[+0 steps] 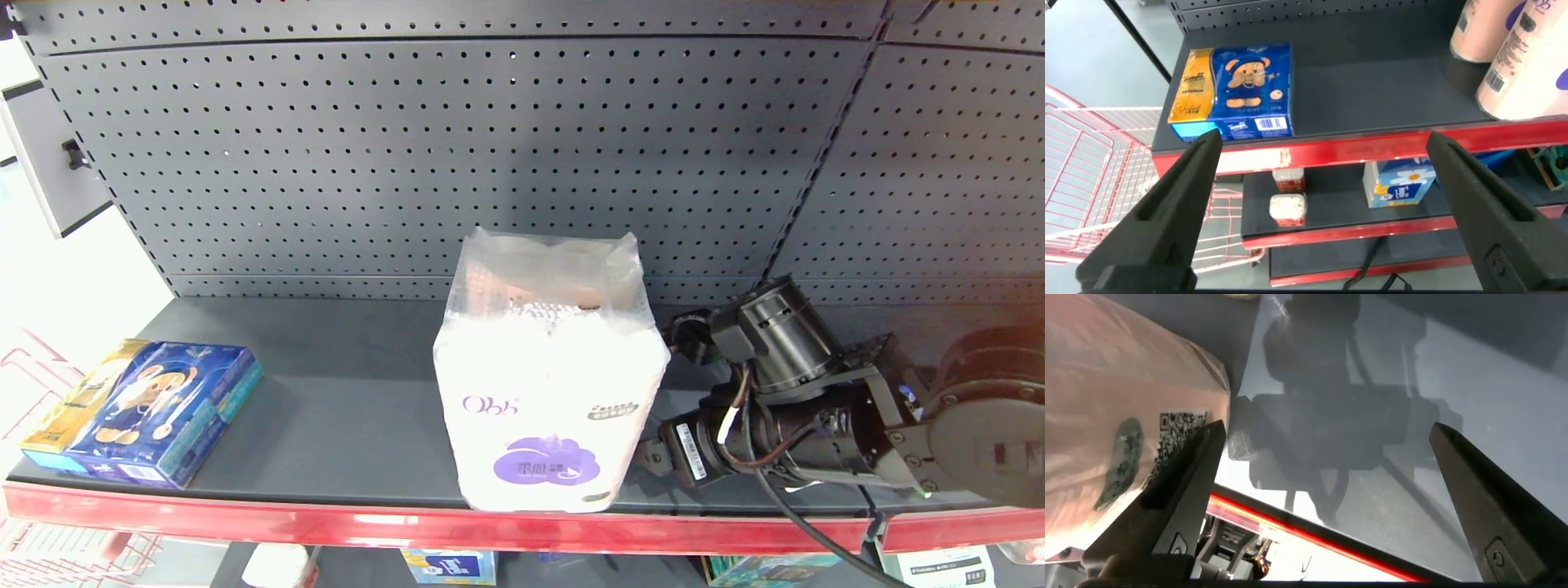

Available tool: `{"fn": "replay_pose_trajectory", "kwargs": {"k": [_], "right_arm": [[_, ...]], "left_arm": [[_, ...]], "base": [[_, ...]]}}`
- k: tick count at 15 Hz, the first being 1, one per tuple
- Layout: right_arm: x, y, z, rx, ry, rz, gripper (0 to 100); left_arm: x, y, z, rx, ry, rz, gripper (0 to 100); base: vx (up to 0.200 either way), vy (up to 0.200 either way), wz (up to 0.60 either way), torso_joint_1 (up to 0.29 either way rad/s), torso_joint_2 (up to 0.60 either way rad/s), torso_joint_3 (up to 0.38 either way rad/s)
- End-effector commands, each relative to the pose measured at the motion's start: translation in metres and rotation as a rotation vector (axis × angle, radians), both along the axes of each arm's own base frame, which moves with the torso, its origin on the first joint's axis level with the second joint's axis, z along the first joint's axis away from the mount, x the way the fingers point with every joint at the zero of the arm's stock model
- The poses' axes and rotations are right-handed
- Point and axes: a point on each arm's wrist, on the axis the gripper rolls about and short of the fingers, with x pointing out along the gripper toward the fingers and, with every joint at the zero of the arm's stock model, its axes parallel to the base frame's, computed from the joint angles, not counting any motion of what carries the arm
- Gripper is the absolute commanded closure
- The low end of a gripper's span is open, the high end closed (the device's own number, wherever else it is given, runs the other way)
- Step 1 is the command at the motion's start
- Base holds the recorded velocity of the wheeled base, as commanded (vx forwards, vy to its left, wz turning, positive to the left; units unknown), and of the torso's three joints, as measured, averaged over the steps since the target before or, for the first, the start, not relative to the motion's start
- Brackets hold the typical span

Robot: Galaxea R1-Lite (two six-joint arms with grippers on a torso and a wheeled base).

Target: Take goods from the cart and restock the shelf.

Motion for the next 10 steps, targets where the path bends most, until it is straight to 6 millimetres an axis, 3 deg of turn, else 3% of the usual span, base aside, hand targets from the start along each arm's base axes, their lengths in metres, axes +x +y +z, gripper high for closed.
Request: {"fn": "replay_pose_trajectory", "kwargs": {"k": [1,3,5,9,10], "right_arm": [[-0.008,-0.014,0.004,0.003,-0.011,-0.02,0],[-0.016,-0.029,0.01,-0.009,-0.052,-0.077,0],[-0.036,-0.061,0.033,0.012,-0.164,-0.176,0],[-0.11,-0.132,0.078,0.02,-0.462,-0.338,0],[-0.144,-0.156,0.083,-0.029,-0.516,-0.427,0]], "left_arm": [[0.001,0.0,0.0,0.0,0.006,-0.002,0],[0.003,0.0,-0.001,-0.001,0.016,-0.006,0],[0.011,-0.001,0.0,-0.01,0.018,-0.052,0],[0.035,-0.001,-0.017,-0.041,0.032,-0.054,0],[0.039,-0.001,-0.026,-0.085,0.027,-0.052,0]], "base": [[0.0,0.0,0.0,0.0,0.0,0.0],[0.0,0.0,0.0,0.0,0.0,0.0],[0.0,0.0,0.0,0.0,0.0,0.0],[0.0,0.0,0.0,0.0,0.0,0.0],[0.0,0.0,0.0,0.0,0.0,0.0]]}}
